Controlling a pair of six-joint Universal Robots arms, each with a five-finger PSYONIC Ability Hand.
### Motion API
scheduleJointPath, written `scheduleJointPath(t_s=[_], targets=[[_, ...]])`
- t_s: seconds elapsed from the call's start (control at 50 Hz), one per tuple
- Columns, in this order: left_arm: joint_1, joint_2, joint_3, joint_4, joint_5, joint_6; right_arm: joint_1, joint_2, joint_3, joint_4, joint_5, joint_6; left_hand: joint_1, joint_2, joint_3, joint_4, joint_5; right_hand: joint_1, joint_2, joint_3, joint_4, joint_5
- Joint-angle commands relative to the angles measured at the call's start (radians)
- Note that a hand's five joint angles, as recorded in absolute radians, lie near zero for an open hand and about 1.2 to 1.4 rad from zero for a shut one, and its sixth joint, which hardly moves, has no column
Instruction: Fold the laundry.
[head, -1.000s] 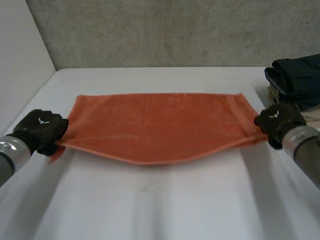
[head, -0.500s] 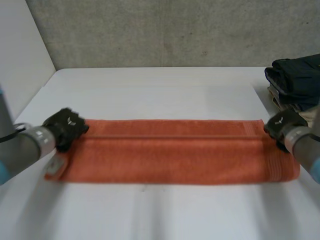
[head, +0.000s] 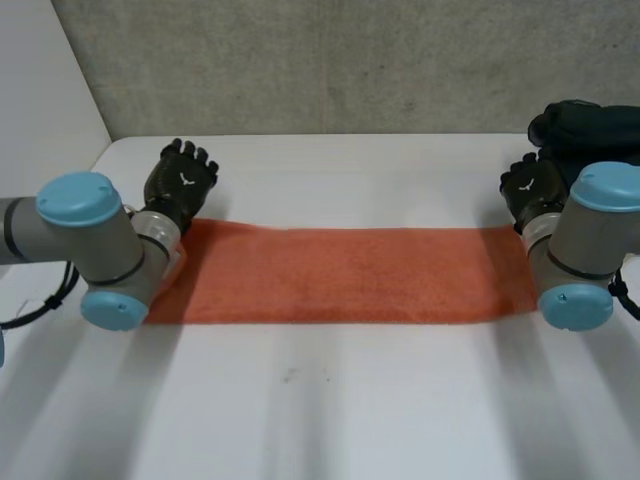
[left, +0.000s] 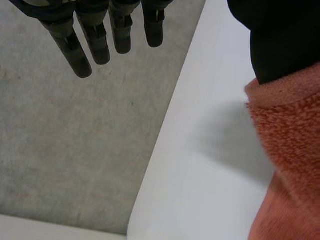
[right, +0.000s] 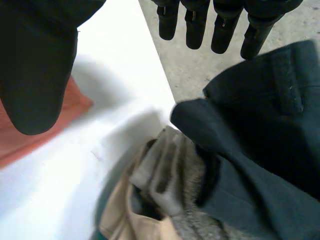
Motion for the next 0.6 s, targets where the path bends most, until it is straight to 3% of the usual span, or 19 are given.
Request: scheduleJointPath(t_s=[0.02,0.22,0.34,0.54,0.6], targets=[[-0.017,0.04,-0.059,-0.009,0.004,-0.013,0.015,-0.079,0.084,0.07,-0.002,0.074,-0.018,-0.031,-0.035,-0.029,-0.05,-0.056,-0.041,-0.042,-0.038,-0.048],[0.026,0.182,-0.208,-0.016,0.026,-0.046,0.006,-0.196,0.191,0.171,-0.017,0.206,-0.018,-0.031,-0.035,-0.029,-0.05,-0.056,-0.041,-0.042,-0.038,-0.048],[0.083,0.248,-0.298,-0.049,0.12,-0.11,-0.013,-0.204,0.288,0.177,-0.083,0.234,-0.008,-0.021,-0.026,-0.019,-0.04,-0.056,-0.041,-0.042,-0.038,-0.048],[0.169,0.209,-0.256,-0.149,0.197,-0.125,-0.056,-0.268,0.394,0.162,-0.141,0.265,0.033,0.02,0.015,0.022,0.001,-0.056,-0.041,-0.042,-0.038,-0.048],[0.172,0.176,-0.226,-0.154,0.196,-0.124,-0.054,-0.273,0.409,0.16,-0.141,0.265,0.182,0.169,0.164,0.171,0.15,-0.056,-0.041,-0.042,-0.038,-0.048]])
